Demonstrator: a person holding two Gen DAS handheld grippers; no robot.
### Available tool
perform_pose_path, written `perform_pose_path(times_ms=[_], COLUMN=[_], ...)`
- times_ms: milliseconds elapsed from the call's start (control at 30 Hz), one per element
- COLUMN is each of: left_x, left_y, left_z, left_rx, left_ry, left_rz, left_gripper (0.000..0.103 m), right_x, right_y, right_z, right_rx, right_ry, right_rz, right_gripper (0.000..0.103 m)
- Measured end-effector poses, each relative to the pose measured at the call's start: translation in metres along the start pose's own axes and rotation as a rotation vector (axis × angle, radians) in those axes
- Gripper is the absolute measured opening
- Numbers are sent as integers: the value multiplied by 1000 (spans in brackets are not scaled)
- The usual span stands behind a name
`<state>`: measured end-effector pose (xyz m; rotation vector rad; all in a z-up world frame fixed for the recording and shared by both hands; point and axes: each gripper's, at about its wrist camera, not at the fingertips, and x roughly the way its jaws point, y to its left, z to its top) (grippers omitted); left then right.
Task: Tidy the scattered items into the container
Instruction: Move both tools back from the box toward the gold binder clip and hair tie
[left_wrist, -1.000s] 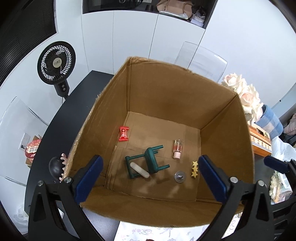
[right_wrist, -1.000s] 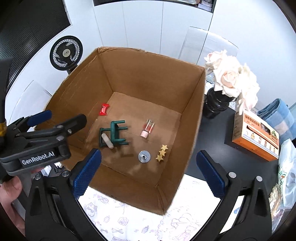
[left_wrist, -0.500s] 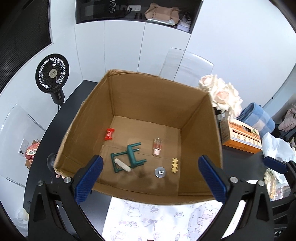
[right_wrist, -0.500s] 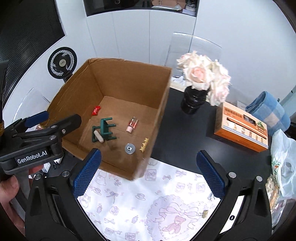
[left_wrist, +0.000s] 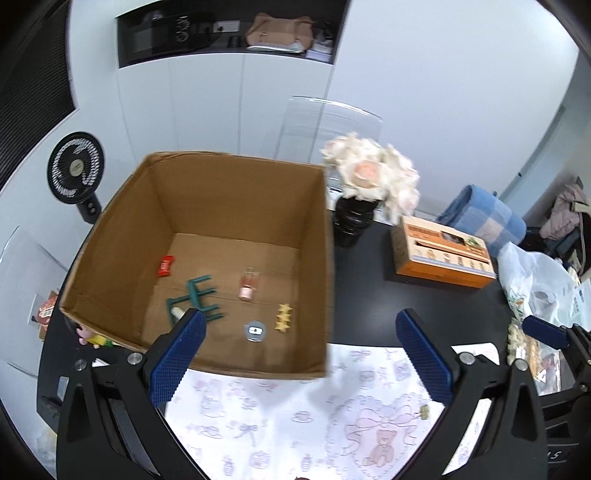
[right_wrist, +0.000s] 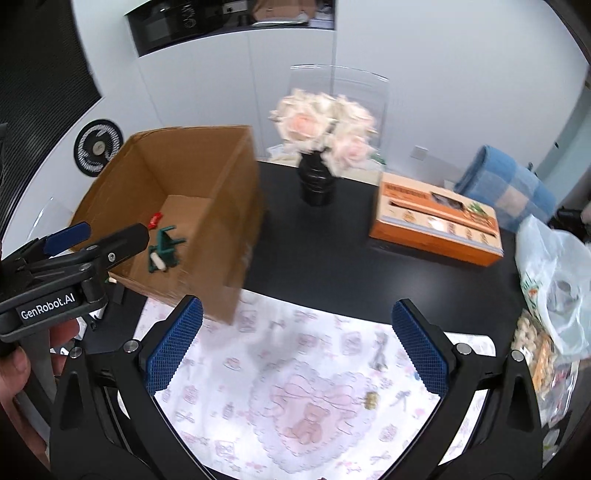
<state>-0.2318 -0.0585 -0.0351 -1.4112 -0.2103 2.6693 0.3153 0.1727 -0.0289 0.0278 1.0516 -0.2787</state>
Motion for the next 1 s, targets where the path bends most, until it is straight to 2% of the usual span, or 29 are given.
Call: perform_pose_path(times_ms=[433, 867, 1000], left_x=[14, 42, 57], left_y=[-99, -160, -173], left_z=[-29, -65, -78], left_rx=[101, 167, 159], left_ry=[36, 66, 84], left_rz=[-67, -78, -90], left_gripper=[102, 102, 102], right_x=[-17, -8, 1], right_y=[-98, -167, -184], right_z=[-47, -94, -111], right_rx=[109, 181, 201], right_ry=[9, 30, 42], right_rz=[-54, -64, -64], right_gripper=[103, 103, 103])
